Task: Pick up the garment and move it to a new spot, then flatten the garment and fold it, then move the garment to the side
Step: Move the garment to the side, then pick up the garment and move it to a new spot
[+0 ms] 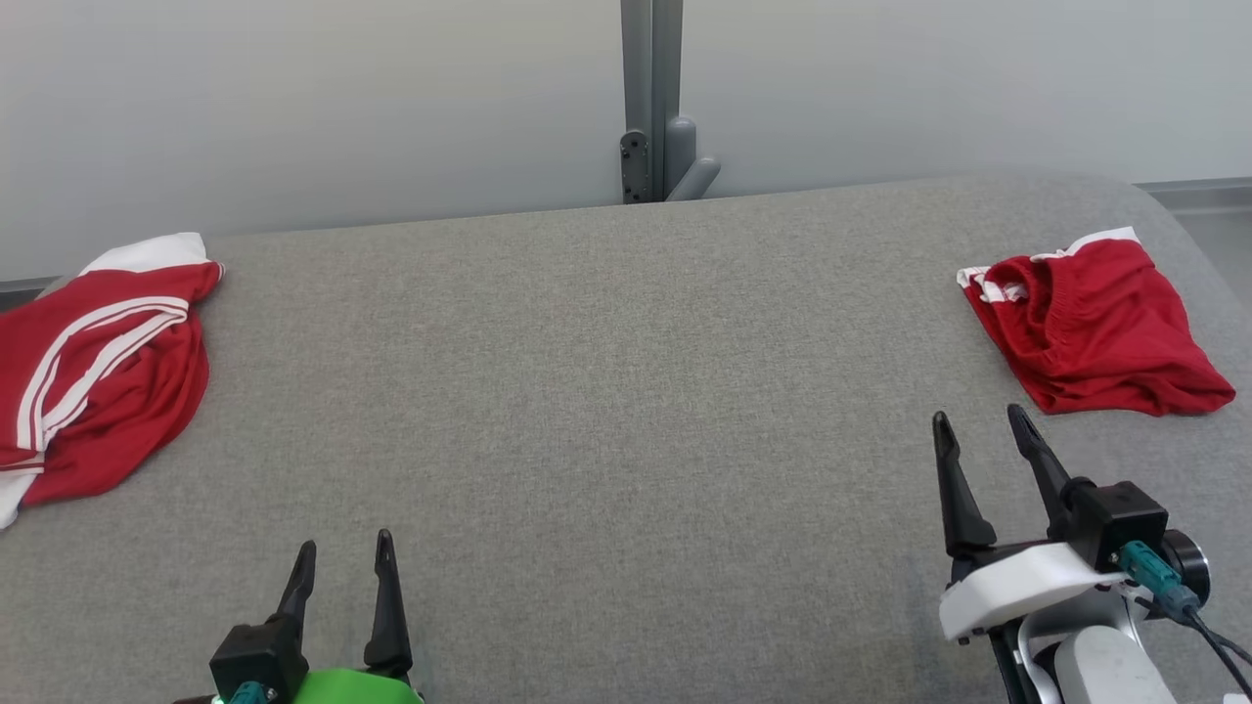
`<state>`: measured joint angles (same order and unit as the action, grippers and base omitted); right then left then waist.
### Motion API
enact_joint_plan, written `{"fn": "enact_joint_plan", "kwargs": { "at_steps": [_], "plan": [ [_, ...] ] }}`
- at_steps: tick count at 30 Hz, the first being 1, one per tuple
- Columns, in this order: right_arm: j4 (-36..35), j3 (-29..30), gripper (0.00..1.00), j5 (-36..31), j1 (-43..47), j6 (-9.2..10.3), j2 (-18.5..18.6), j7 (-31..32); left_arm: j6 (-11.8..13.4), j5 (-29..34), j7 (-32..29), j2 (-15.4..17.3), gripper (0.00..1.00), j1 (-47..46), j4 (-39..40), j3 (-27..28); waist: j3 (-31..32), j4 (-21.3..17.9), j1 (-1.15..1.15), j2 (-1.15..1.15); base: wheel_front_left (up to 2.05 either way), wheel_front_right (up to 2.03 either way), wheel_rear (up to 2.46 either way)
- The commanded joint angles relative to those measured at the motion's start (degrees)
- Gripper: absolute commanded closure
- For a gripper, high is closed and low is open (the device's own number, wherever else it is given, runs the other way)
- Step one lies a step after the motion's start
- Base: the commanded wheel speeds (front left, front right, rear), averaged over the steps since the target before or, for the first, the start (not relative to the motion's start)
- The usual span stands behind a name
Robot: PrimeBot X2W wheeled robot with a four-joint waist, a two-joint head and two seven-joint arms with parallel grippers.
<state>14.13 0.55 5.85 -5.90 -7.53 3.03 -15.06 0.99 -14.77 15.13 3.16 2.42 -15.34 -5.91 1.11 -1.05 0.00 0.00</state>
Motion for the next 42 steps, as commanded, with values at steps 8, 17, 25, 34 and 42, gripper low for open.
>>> {"fn": "enact_joint_plan", "kwargs": {
  "at_steps": [8, 17, 25, 34, 42],
  "plan": [
    [-3.7, -2.2, 0.00, 4.2, 4.7, 0.08, -0.1, -0.2, -0.2, 0.1, 0.0, -0.2, 0.00, -0.6, -0.1, -1.1, 0.4, 1.8, 0.00, 0.00, 0.00, 0.00, 0.00],
    [-3.2, -3.3, 0.00, 4.1, 5.1, 0.08, -0.1, -0.2, -0.2, 0.3, 0.0, -0.2, 0.00, -2.1, -0.3, -1.1, 0.5, 2.6, 0.00, 0.00, 0.00, 0.00, 0.00],
    [-2.9, -3.7, 0.00, 4.0, 5.2, 0.08, -0.1, -0.2, -0.2, 0.1, 0.0, -0.2, 0.00, -2.1, -0.3, -1.2, 0.4, 2.5, 0.00, 0.00, 0.00, 0.00, 0.00],
    [-2.9, -3.3, 0.00, 3.6, 5.4, 0.08, -0.1, -0.2, -0.1, 0.2, 0.0, -0.2, 0.00, -2.2, -0.4, -1.9, 0.3, 3.0, 0.00, 0.00, 0.00, 0.00, 0.00],
    [-3.1, -3.3, 0.00, 3.3, 6.3, 0.07, -0.1, -0.2, 0.0, 1.3, 0.0, -0.2, 0.00, -3.2, -0.6, -1.3, 1.0, 9.0, 0.00, 0.00, 0.00, 0.00, 0.00]
  ]
}}
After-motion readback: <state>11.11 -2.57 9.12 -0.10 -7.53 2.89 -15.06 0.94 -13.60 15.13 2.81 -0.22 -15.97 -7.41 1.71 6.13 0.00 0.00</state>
